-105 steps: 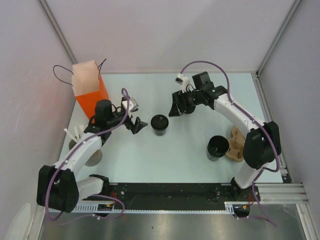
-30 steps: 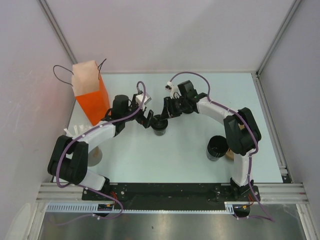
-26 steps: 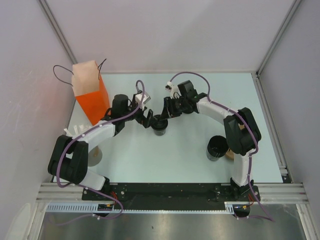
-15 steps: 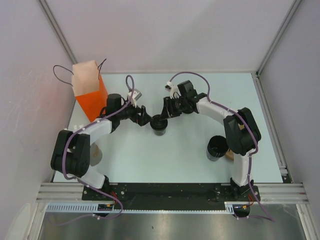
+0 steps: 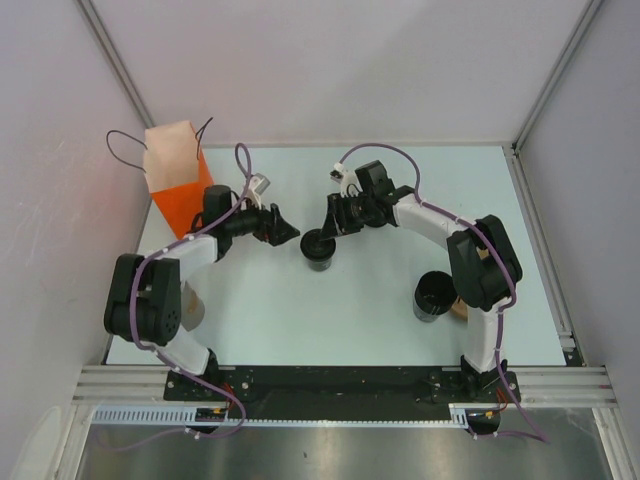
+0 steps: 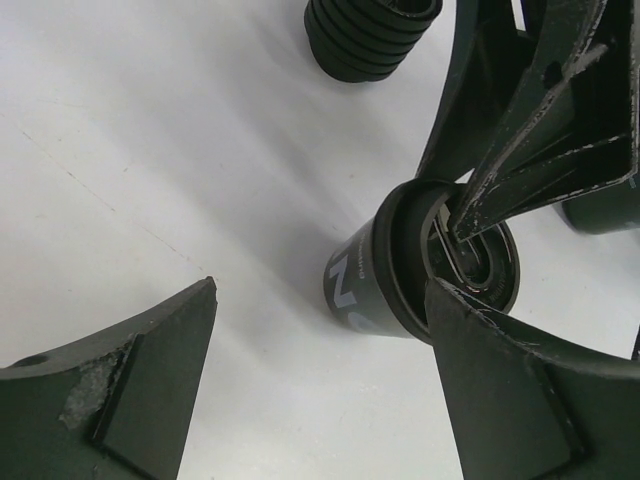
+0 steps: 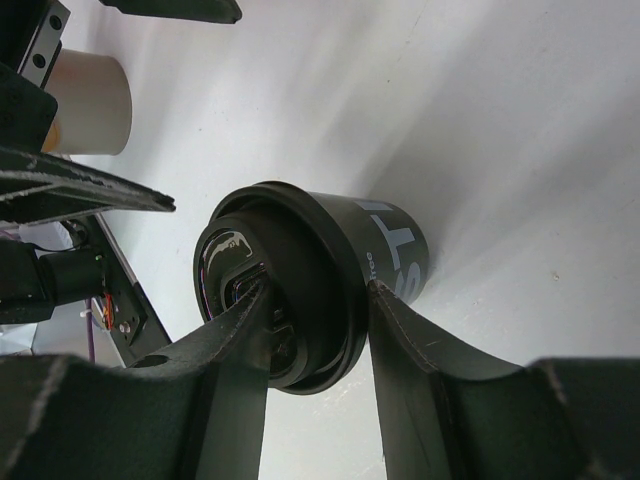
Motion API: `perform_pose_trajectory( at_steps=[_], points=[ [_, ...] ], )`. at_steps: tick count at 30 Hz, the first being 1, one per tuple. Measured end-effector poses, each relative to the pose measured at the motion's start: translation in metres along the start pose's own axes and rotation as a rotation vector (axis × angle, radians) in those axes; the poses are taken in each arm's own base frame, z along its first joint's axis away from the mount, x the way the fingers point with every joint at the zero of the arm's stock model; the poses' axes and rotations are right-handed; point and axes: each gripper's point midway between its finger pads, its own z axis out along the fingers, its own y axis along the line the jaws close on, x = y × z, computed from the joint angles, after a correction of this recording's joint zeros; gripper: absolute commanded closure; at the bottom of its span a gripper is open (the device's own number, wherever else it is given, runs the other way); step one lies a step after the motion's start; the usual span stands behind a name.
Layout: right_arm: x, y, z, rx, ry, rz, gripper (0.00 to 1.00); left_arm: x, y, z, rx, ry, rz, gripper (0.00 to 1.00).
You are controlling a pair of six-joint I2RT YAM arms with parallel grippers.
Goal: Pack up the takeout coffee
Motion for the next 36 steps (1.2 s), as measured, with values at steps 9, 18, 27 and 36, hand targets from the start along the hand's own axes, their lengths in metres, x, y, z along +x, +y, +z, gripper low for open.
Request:
perform_pose_trajectory(
  at_steps=[9, 18, 27, 36],
  points=[
    [0.0, 0.0, 0.0, 0.0, 0.0, 0.0, 0.56, 0.017, 0.004, 0.006, 0.043, 0.034, -0.094, 0.18],
    [0.0, 0.0, 0.0, 0.0, 0.0, -0.004, 0.56, 0.02, 0.003, 0.012, 0.084, 0.051, -0.137, 0.19],
    [0.0, 0.0, 0.0, 0.0, 0.0, -0.01, 0.57, 0.017, 0.002, 0.02, 0.101, 0.067, -0.139, 0.26],
    [0.0, -0.001, 0.0, 0.005, 0.0, -0.014, 0.57, 0.017, -0.006, 0.027, 0.158, 0.091, -0.147, 0.47]
  ],
)
